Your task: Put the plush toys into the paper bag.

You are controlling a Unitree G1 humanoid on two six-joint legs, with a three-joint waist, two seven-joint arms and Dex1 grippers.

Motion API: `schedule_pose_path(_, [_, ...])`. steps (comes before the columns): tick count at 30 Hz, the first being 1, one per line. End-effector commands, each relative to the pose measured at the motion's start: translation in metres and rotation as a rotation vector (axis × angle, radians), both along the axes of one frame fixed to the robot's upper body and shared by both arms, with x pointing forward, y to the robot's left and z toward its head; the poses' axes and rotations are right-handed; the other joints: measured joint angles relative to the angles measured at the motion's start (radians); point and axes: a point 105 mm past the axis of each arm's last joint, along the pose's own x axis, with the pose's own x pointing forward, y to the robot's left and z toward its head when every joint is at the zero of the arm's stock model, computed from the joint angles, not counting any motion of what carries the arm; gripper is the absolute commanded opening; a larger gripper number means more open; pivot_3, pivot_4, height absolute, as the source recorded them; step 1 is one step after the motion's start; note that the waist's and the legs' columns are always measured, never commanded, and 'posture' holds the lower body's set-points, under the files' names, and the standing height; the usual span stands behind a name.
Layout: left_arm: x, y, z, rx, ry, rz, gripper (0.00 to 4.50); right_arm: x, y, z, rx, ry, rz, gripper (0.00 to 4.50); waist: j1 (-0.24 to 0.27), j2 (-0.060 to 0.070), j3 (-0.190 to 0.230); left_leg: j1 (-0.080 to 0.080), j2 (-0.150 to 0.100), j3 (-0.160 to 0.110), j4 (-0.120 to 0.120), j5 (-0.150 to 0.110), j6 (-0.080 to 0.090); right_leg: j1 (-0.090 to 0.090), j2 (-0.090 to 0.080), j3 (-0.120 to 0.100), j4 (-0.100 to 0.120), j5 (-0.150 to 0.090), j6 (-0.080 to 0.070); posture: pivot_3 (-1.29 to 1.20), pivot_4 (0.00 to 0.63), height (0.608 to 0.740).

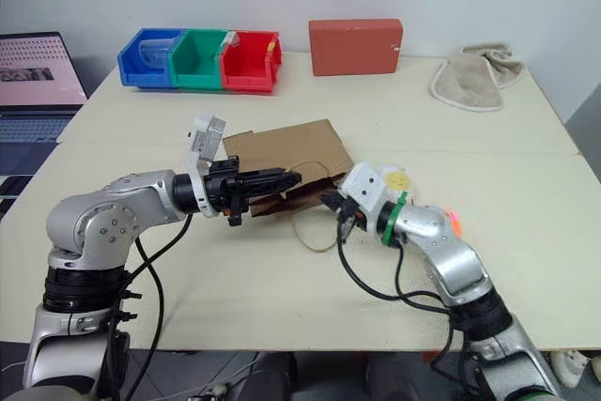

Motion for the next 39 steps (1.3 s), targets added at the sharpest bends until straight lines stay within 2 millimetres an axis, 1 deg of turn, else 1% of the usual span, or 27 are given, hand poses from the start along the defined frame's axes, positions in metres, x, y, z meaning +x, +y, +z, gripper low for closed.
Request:
schedule_pose_path(1, [-0.004,-0.003,0.020,-0.028,-0.063,-0.013,0.00,0.013,0.016,0.007,0.049,-0.052,-0.055,0.03,-0.002,0.000,0.000,0.000,0.000,0.000,0.000,0.000,0.000,0.000,0.000,0.000,0.001,0.000,0.000,0.00,0.150,0.740])
schedule_pose_path(3, [-0.005,-0.004,0.020,-0.028,-0.060,-0.014,0.00,0.018,0.024,0.006,0.071,-0.048,-0.079,0.03,-0.002,0.000,0.000,0.000,0.000,0.000,0.000,0.000,0.000,-0.001,0.000,0.000,0.001,0.000,0.000,0.00,0.150,0.740])
schedule_pose_path(5, [-0.005,-0.006,0.021,-0.034,-0.056,-0.014,0.00,0.026,0.036,0.002,0.082,-0.037,-0.108,0.03,-0.002,0.000,0.000,0.000,0.000,0.000,0.000,0.000,0.000,-0.001,0.000,0.000,0.001,0.000,0.000,0.00,0.150,0.740])
schedule_pose_path(8, [-0.004,-0.006,0.023,-0.045,-0.055,-0.006,0.00,0.032,0.045,-0.003,0.086,-0.031,-0.141,0.03,-0.002,0.000,0.000,0.000,0.000,0.000,0.000,0.000,0.000,-0.001,0.000,0.000,0.001,0.000,0.000,0.00,0.150,0.740])
schedule_pose_path(10, [-0.001,-0.005,0.030,-0.071,-0.058,0.008,0.00,0.041,0.048,-0.011,0.073,-0.033,-0.200,0.03,-0.002,0.000,0.000,0.000,0.000,0.000,0.000,0.000,0.000,-0.001,0.000,0.000,0.001,0.000,0.000,0.00,0.150,0.740])
schedule_pose_path(13, [0.004,0.003,0.044,-0.090,-0.093,0.049,0.00,0.051,0.051,-0.028,0.074,0.022,-0.280,0.03,-0.001,0.000,0.000,0.000,0.000,0.000,0.000,0.000,0.000,-0.001,0.000,0.000,0.001,0.000,0.000,0.00,0.150,0.740])
schedule_pose_path(15, [0.006,0.015,0.056,-0.036,-0.200,0.088,0.00,0.053,0.053,-0.034,0.082,0.050,-0.305,0.03,-0.004,0.000,0.000,0.000,0.000,0.000,-0.001,0.000,0.000,-0.001,0.000,0.000,0.001,0.000,0.000,0.00,0.150,0.740])
schedule_pose_path(19, [0.015,0.042,0.092,-0.085,-0.302,0.187,0.00,0.054,0.057,-0.031,0.099,0.056,-0.304,0.03,-0.009,0.000,0.000,-0.001,0.000,0.000,-0.002,0.000,-0.001,-0.003,0.000,0.000,0.001,0.000,0.000,0.00,0.150,0.740])
schedule_pose_path(21, [0.017,0.048,0.101,-0.093,-0.330,0.215,0.00,0.054,0.058,-0.030,0.101,0.055,-0.302,0.03,-0.010,0.000,0.000,-0.001,0.000,0.000,-0.002,0.000,-0.001,-0.003,0.000,0.000,0.001,0.000,0.000,0.00,0.150,0.740])
schedule_pose_path(23, [0.017,0.049,0.112,-0.107,-0.365,0.218,0.00,0.054,0.058,-0.032,0.101,0.065,-0.303,0.03,-0.012,0.000,0.000,-0.001,0.000,0.000,-0.003,0.000,-0.001,-0.003,0.000,0.000,0.001,0.000,0.000,0.00,0.150,0.740])
schedule_pose_path(25, [0.016,0.046,0.130,-0.137,-0.426,0.219,0.00,0.054,0.059,-0.035,0.101,0.088,-0.303,0.03,-0.011,-0.001,0.000,-0.001,0.000,0.000,-0.003,0.000,-0.001,-0.003,0.000,-0.001,0.001,0.000,0.000,0.00,0.150,0.740])
schedule_pose_path(27, [0.015,0.041,0.147,-0.172,-0.478,0.212,0.00,0.054,0.058,-0.036,0.115,0.116,-0.313,0.03,-0.010,-0.001,0.001,-0.002,0.000,0.000,-0.003,0.000,-0.001,-0.004,0.000,-0.001,0.001,0.000,0.000,0.00,0.150,0.740])
schedule_pose_path(29, [0.011,0.033,0.158,-0.191,-0.516,0.184,0.00,0.055,0.058,-0.037,0.117,0.129,-0.319,0.03,-0.012,-0.001,0.001,-0.002,0.000,0.000,-0.003,0.000,-0.001,-0.004,0.000,-0.001,0.001,0.000,0.000,0.00,0.150,0.740])
schedule_pose_path(31, [0.007,0.028,0.164,-0.199,-0.539,0.159,0.00,0.056,0.057,-0.037,0.116,0.136,-0.326,0.03,-0.016,-0.001,0.001,-0.002,0.000,0.000,-0.003,0.000,-0.001,-0.004,0.000,-0.001,0.001,0.000,0.000,0.00,0.150,0.740])
schedule_pose_path(35, [0.003,0.022,0.169,-0.214,-0.554,0.132,0.00,0.057,0.056,-0.038,0.117,0.145,-0.334,0.03,-0.025,-0.001,0.001,-0.002,0.000,0.000,-0.003,0.000,-0.001,-0.004,0.000,-0.001,0.001,0.000,0.000,0.00,0.150,0.740])
schedule_pose_path(37, [0.000,0.015,0.163,-0.197,-0.550,0.093,0.00,0.058,0.055,-0.038,0.127,0.158,-0.346,0.03,-0.027,-0.001,0.001,-0.002,0.000,0.000,-0.003,0.000,-0.001,-0.004,0.000,-0.001,0.001,0.000,0.000,0.00,0.150,0.740])
schedule_pose_path(39, [0.003,0.013,0.147,-0.150,-0.527,0.089,0.00,0.058,0.056,-0.036,0.132,0.162,-0.343,0.03,-0.027,-0.001,0.001,-0.002,0.000,0.000,-0.003,0.000,-0.001,-0.004,0.000,-0.001,0.001,0.000,0.000,0.00,0.150,0.740])
